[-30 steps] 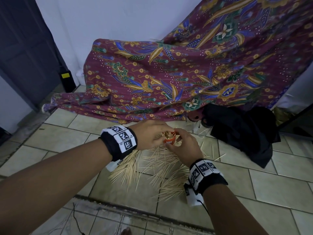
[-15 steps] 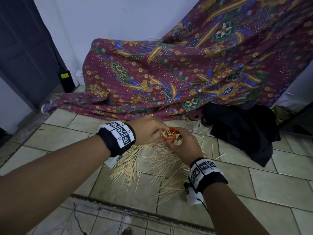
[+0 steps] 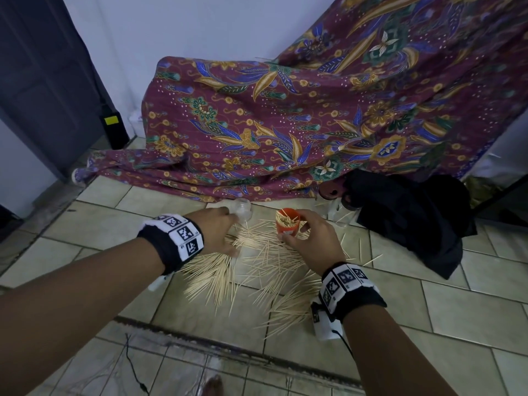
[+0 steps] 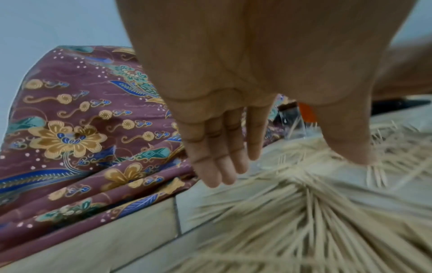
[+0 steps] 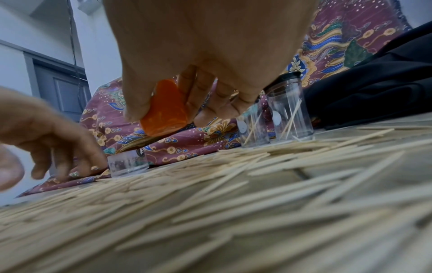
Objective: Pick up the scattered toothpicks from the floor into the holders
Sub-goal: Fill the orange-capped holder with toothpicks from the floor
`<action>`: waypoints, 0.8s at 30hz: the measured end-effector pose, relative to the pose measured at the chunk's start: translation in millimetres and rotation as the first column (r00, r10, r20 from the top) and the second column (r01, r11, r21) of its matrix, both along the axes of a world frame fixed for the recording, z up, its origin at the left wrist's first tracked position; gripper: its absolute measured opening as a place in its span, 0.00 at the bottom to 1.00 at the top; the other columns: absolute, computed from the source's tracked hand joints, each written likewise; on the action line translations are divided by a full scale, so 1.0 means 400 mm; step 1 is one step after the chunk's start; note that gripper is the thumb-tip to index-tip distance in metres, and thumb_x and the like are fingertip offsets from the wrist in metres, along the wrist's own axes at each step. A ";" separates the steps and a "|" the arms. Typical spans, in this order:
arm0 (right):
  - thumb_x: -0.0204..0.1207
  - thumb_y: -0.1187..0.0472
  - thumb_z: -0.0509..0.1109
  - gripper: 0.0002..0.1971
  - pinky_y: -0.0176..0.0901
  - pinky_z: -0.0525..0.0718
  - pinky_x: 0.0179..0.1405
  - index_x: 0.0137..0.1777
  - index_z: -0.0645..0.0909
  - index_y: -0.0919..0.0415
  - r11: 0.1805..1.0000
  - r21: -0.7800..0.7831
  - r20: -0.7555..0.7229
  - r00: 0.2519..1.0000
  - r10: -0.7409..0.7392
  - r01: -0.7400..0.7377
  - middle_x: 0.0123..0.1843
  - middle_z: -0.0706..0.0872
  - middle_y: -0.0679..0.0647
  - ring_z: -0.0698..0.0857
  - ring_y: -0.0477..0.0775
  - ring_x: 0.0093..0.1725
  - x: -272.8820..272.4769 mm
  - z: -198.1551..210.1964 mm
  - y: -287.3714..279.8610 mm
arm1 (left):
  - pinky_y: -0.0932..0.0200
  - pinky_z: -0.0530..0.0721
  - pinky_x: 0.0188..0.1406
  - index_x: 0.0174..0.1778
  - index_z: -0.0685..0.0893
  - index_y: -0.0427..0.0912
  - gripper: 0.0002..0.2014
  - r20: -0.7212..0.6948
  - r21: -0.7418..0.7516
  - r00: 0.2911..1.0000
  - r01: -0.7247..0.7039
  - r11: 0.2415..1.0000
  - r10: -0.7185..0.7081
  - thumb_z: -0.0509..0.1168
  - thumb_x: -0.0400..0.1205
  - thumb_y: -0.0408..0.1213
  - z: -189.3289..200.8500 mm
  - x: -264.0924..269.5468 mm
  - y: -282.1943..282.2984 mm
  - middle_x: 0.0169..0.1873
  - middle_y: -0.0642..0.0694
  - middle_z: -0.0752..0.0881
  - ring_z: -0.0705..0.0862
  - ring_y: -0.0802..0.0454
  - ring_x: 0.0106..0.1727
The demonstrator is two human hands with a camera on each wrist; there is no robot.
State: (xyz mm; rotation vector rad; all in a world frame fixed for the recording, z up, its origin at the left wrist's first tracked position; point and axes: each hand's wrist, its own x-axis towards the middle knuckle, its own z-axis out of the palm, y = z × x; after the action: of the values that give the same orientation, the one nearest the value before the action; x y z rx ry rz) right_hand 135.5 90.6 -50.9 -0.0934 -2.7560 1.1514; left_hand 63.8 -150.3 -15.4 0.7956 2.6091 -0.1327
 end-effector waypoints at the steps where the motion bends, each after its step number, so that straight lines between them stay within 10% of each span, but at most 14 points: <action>1: 0.67 0.48 0.82 0.27 0.37 0.75 0.45 0.65 0.81 0.50 1.000 0.002 0.003 1.000 -0.001 0.001 0.56 0.84 0.44 0.80 0.43 0.49 0.000 -0.001 -0.001 | 0.51 0.78 0.60 0.74 0.71 0.47 0.40 -0.019 -0.058 0.999 -0.028 0.998 0.027 0.66 0.72 0.68 -0.008 0.009 -0.001 0.66 0.46 0.76 0.78 0.45 0.66; 14: 0.67 0.48 0.82 0.27 0.37 0.73 0.48 0.65 0.80 0.50 1.000 0.009 0.021 1.000 -0.002 0.002 0.54 0.82 0.40 0.79 0.42 0.51 0.001 0.004 -0.006 | 0.55 0.81 0.46 0.47 0.86 0.40 0.08 -0.060 -0.051 0.997 -0.056 0.997 0.053 0.65 0.81 0.40 -0.036 0.038 0.026 0.47 0.39 0.87 0.85 0.40 0.49; 24: 0.67 0.47 0.82 0.27 0.37 0.74 0.47 0.65 0.80 0.49 1.000 0.011 0.035 0.999 -0.004 0.004 0.56 0.83 0.42 0.79 0.42 0.50 0.004 0.008 -0.008 | 0.56 0.74 0.47 0.54 0.83 0.47 0.10 -0.090 -0.018 0.996 0.012 1.000 -0.014 0.58 0.85 0.44 -0.021 0.040 0.019 0.56 0.44 0.84 0.83 0.41 0.56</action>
State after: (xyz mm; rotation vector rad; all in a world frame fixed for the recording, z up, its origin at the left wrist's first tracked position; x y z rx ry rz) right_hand 137.1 87.5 -47.7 -0.1189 -2.7911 1.1445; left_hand 79.9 -142.7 -23.8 0.8185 2.6841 -0.1988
